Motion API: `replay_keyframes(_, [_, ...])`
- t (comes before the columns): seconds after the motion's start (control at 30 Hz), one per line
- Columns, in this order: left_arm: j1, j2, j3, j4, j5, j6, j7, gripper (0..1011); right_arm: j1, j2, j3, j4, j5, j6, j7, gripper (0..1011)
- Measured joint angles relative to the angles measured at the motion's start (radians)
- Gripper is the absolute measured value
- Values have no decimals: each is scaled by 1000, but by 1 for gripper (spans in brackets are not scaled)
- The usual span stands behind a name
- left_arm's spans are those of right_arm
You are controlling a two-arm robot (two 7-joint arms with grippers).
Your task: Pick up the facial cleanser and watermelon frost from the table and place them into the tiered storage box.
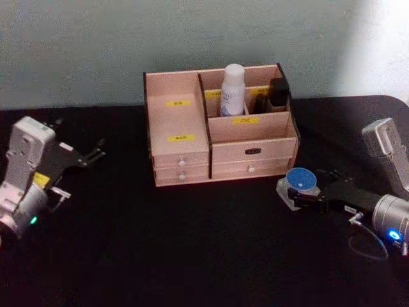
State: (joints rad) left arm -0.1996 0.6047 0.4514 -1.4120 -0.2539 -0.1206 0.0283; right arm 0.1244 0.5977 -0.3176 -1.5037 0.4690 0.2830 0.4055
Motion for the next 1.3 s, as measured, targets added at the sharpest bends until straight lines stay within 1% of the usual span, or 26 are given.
replay_keyframes(1.3, [0, 0, 0, 0, 0, 0, 0, 1001, -1, -6, 2, 7, 2, 2, -1, 1000])
